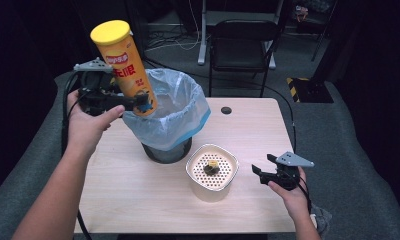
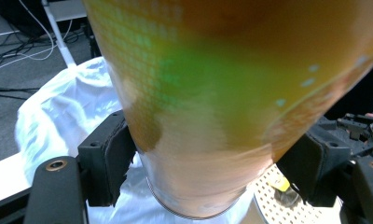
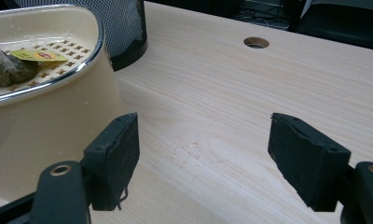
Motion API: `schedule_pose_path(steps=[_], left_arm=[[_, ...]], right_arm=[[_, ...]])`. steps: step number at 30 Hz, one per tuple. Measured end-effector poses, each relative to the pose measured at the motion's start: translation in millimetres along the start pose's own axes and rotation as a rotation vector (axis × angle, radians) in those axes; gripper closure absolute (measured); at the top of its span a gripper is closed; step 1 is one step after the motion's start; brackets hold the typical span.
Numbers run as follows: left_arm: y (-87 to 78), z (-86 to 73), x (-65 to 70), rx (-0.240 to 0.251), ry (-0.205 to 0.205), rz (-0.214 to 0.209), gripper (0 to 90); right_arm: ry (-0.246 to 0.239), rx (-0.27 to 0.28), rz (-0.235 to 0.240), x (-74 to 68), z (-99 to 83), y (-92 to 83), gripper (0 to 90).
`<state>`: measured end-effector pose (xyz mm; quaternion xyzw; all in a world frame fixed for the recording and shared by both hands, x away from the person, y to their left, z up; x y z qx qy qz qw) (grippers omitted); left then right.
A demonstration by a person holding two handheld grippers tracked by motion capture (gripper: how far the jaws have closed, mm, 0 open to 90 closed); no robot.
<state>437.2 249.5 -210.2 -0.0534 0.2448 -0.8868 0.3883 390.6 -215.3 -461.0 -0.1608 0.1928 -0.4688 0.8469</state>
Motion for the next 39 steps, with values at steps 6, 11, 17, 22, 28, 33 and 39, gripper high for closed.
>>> schedule_pose_path(steps=[6, 11, 17, 22, 28, 33, 39], left_arm=[[26.1, 2.8, -2.3, 0.002, 0.027, 0.005, 24.4], [50.1, -2.3, -4.1, -0.019, 0.015, 0.009, 24.3], [72.6, -14.1, -5.9, -0.062, -0.01, 0.011, 24.2], [80.8, -22.9, -6.3, -0.068, -0.041, 0.01, 23.8], [81.6, -32.9, -10.8, -0.076, -0.089, -0.002, 16.3], [68.7, -35.6, -13.0, -0.02, -0.093, 0.039, 13.2], [42.3, -42.0, -13.7, 0.0, -0.098, 0.056, 15.1]], right_arm=[[0.004, 0.004, 0.001, 1.0, -1.2, 1.0, 24.5], [0.014, 0.004, 0.004, 0.6, -2.1, 1.6, 24.5], [0.012, 0.003, 0.005, 2.9, -3.1, 1.2, 24.5], [0.013, 0.001, 0.007, 3.9, -3.5, 0.9, 24.5], [0.017, 0.0, 0.007, 4.1, -4.2, 0.9, 24.5], [0.019, 0.001, 0.009, 3.6, -4.2, 0.8, 24.5], [0.02, 0.0, 0.007, 3.4, -4.9, 0.2, 24.6]])
Point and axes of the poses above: each handheld gripper's, and its own axes: y roughly forward along the jaws, z roughly out of its top, x roughly to its right, the point moved 2 cm from there along y, roughly forward along the jaws, and after that the axes turned 10 degrees about y, right-handed, at the moved point
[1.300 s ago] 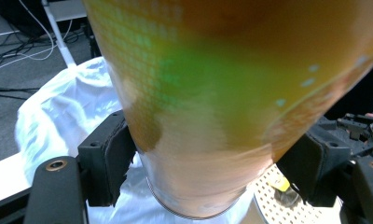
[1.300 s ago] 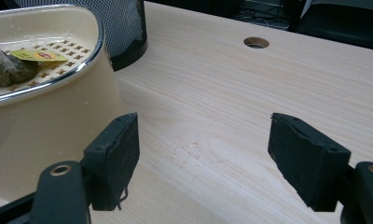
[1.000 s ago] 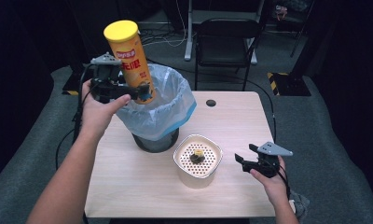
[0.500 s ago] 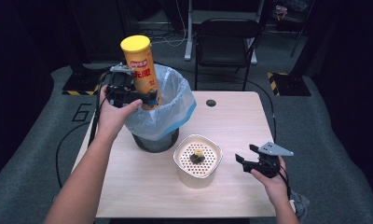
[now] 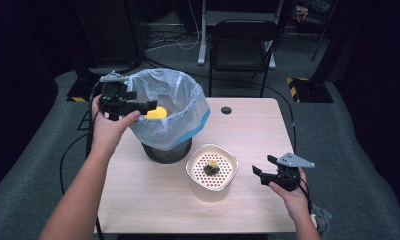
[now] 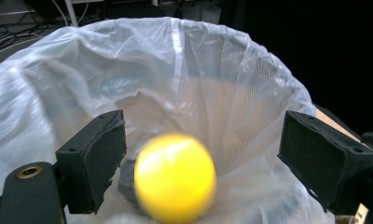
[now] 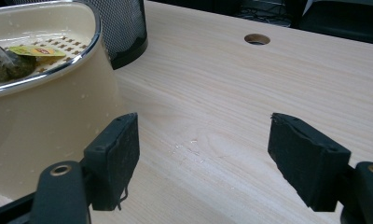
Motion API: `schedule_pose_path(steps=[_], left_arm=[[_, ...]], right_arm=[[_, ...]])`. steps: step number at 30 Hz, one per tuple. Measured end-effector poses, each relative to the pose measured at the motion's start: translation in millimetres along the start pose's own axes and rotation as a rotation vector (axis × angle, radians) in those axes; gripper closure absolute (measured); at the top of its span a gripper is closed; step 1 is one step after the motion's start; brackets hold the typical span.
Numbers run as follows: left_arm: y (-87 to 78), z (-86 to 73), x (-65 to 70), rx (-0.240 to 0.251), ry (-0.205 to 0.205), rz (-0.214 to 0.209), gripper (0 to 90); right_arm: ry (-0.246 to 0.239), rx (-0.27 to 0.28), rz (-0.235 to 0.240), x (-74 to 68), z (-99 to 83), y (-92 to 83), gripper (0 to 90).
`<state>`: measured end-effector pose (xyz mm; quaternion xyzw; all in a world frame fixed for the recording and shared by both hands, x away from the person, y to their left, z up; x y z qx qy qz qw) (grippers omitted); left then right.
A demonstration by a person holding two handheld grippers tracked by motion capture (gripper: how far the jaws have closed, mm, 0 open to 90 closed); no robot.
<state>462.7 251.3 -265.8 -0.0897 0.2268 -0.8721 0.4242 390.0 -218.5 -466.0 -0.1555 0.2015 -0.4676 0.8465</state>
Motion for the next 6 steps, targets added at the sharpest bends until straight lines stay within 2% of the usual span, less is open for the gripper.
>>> schedule_pose_path(steps=[2, 4, 5, 6], left_arm=[[-12.1, -6.3, -0.9, 0.024, -0.01, -0.022, 15.4], [-23.6, -14.2, -1.7, 0.029, -0.001, -0.007, 15.4], [-29.8, -18.3, -2.1, 0.035, -0.007, -0.013, 15.3], [-29.8, -18.3, -2.1, 0.035, -0.007, -0.013, 15.3]], right_arm=[[-0.006, 0.002, 0.001, 1.1, 0.4, -1.5, 24.5], [-0.001, 0.006, -0.001, 1.4, 0.7, -2.0, 24.5], [-0.004, 0.003, -0.002, 2.0, 0.5, -2.5, 24.5], [0.002, 0.002, -0.003, 2.2, 0.4, -2.3, 24.5]])
Point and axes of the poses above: each handheld gripper's, and its own axes: y roughly forward along the jaws, z roughly out of its top, x roughly to its right, the point moved 2 cm from there along y, roughly forward along the jaws, and after that the axes turned 10 degrees about y, right-handed, at the moved point
